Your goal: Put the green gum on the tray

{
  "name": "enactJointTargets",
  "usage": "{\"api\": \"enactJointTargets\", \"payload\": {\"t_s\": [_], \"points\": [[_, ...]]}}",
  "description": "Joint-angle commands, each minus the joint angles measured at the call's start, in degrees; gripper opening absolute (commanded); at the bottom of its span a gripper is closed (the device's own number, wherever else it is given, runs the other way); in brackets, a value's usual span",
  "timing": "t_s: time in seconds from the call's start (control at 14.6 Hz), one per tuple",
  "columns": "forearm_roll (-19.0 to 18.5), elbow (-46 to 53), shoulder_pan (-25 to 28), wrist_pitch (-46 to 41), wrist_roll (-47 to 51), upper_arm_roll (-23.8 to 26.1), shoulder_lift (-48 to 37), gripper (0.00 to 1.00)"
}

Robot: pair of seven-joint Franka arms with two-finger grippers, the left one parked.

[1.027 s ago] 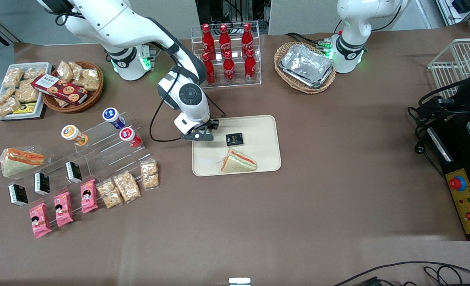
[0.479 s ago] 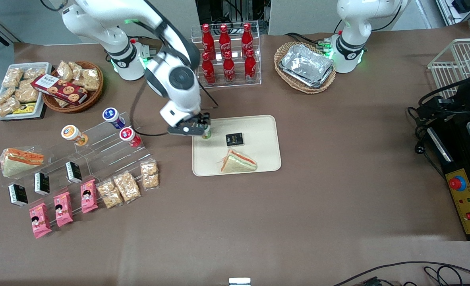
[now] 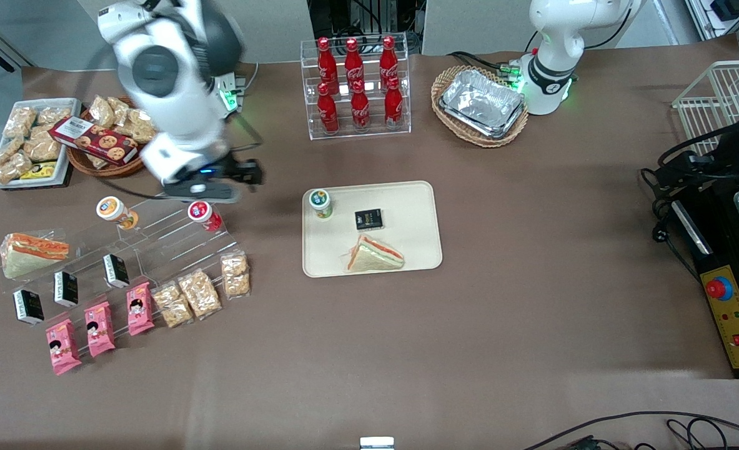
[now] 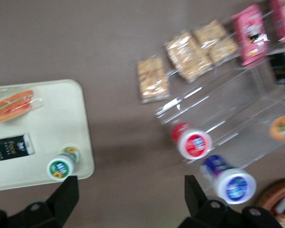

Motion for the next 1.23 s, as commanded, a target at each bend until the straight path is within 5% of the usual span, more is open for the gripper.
{"api": "enactJointTargets", "payload": {"t_s": [0.0,0.34,1.16], "points": [[1.63,11.18,-2.88,-9.85,-13.92,-8.5,0.78,1.0],[1.54,18.93,-3.84,-13.56,-27.1,-21.17,0.86,1.0],[0.75,22.46,-7.01,-12.68,-31.27,-23.57,4.64,1.0]]}}
